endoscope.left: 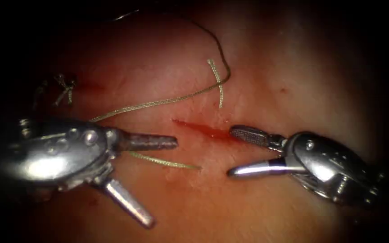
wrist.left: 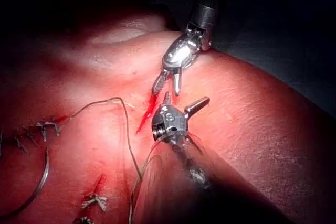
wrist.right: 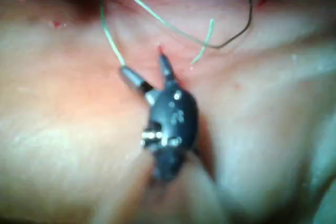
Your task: Wound Closure
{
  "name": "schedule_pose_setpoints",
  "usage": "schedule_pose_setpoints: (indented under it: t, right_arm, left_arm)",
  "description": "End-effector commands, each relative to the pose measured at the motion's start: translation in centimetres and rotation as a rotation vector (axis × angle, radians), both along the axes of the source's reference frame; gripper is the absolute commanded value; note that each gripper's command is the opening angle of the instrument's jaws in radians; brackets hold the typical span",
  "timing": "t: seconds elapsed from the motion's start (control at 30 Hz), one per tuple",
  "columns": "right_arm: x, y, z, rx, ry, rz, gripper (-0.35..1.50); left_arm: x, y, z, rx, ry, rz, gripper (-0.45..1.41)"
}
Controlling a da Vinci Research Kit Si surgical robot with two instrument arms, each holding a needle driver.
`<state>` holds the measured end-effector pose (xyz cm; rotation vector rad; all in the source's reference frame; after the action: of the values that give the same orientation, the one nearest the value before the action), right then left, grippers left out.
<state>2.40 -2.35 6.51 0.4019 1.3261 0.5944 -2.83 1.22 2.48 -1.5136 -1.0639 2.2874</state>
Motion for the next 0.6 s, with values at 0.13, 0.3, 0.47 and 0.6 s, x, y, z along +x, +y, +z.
schedule_pose_setpoints:
  t: [0.13,0.3,0.47,0.6]
  right_arm:
    - [0.07,0.01,0.04,0.002,0.0,-0.001,0.67]
    - [0.06,0.02,0.04,0.002,-0.004,0.003,0.67]
    - [0.06,0.02,0.04,0.002,-0.004,0.003,0.67]
    - [0.06,0.01,0.03,0.002,-0.004,0.004,0.67]
  left_arm:
    - [-0.16,0.14,0.28,-0.006,0.046,-0.009,0.79]
    - [-0.22,0.45,0.83,0.018,0.151,0.003,0.78]
    - [-0.31,0.58,1.49,0.04,0.235,0.003,0.76]
    - [-0.33,0.52,2.0,0.105,0.282,0.05,0.63]
